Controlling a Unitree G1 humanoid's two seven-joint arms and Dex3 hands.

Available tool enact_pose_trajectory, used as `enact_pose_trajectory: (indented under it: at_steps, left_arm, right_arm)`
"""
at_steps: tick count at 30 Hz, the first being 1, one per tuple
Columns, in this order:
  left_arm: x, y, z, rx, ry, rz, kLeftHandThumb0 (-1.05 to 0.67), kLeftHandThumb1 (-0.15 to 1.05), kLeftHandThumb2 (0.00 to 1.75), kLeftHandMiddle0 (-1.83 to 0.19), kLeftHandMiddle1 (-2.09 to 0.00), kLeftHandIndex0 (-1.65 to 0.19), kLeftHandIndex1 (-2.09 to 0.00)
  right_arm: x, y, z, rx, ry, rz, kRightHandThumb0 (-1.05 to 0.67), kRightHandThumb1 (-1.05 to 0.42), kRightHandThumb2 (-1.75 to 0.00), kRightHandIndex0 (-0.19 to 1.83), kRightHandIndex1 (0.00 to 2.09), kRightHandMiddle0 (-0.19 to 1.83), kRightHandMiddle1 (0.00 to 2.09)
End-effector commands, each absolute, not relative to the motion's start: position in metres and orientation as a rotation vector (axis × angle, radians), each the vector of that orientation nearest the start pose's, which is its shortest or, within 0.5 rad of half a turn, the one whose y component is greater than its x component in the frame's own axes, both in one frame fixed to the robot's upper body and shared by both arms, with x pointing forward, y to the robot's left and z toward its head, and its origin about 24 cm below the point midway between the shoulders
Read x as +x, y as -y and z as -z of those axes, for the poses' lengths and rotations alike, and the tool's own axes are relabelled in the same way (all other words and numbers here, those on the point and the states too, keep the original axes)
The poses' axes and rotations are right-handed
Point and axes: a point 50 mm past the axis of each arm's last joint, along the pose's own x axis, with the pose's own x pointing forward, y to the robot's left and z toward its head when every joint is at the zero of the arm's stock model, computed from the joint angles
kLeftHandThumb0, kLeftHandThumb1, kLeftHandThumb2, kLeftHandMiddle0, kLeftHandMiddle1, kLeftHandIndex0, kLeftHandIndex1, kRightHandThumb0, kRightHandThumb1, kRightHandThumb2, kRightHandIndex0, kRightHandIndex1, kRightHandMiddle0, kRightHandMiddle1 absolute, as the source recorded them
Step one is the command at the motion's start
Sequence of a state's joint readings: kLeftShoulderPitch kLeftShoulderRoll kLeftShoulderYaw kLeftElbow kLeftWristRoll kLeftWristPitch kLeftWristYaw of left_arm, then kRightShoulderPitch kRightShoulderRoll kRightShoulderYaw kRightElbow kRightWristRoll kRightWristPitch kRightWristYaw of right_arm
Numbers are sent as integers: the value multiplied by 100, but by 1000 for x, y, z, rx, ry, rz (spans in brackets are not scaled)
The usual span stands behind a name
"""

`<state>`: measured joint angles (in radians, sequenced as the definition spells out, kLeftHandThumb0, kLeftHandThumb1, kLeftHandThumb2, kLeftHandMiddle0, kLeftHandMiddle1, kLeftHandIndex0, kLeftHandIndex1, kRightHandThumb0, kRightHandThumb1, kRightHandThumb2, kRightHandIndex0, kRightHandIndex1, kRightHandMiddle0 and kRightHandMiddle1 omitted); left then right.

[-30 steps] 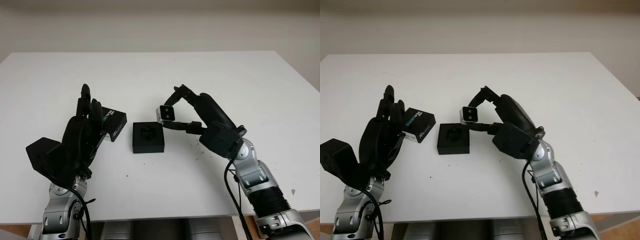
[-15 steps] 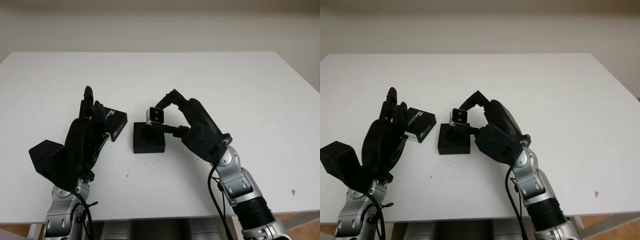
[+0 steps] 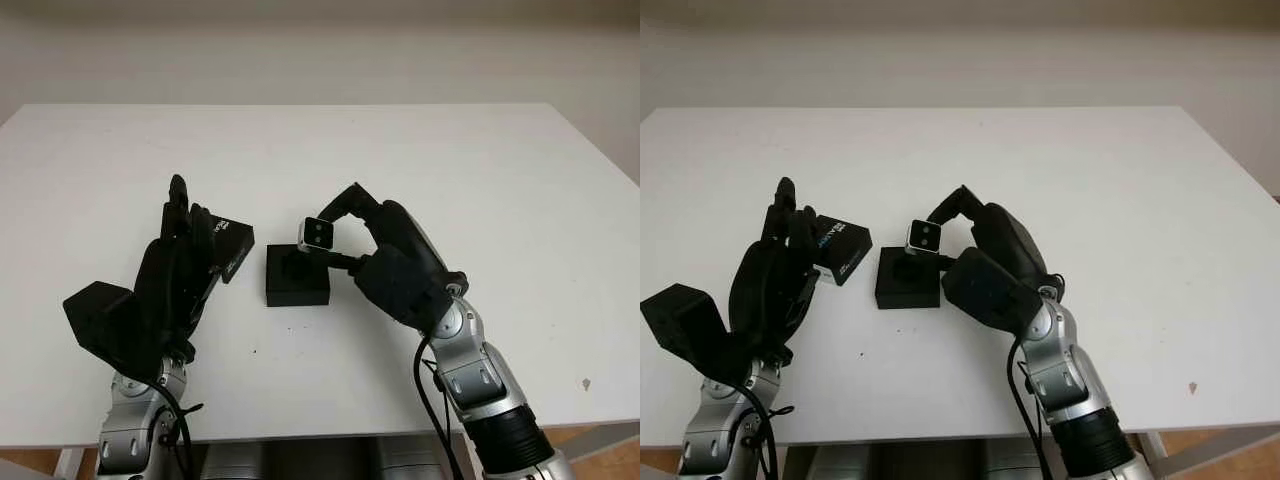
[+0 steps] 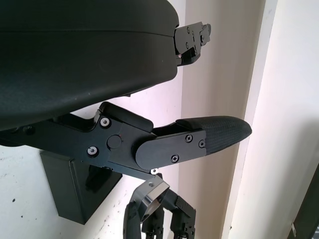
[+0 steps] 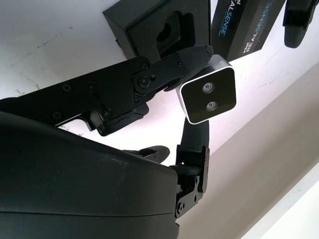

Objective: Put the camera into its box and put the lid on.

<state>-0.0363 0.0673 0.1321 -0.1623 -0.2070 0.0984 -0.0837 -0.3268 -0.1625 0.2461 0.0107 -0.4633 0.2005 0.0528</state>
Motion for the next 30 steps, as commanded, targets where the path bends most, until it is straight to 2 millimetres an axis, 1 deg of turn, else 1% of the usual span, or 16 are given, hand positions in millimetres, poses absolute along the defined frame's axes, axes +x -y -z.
enact_pose_trajectory:
  at_steps: [1,13,20,30]
  left_arm:
    - [259,-182,-87,-124,139,-2,-70,105,62,19,0,19,0]
    - [259,-183,-88,-128,145,-2,-71,105,60,19,0,19,0]
    - [258,-181,-88,-130,138,-9,-71,105,60,19,0,19,0]
    - [257,-180,-86,-126,132,-12,-71,105,61,19,0,19,0]
  right_arm:
    - [306,102,-106,-676,172,-223,-41,-103,-5,38,10,33,188]
    - [317,97,-102,-715,186,-334,-42,-103,-5,37,8,32,191]
    - [323,96,-101,-742,182,-363,-44,-103,-5,38,8,34,189]
    - [328,95,-99,-762,170,-371,-42,-103,-5,37,7,34,193]
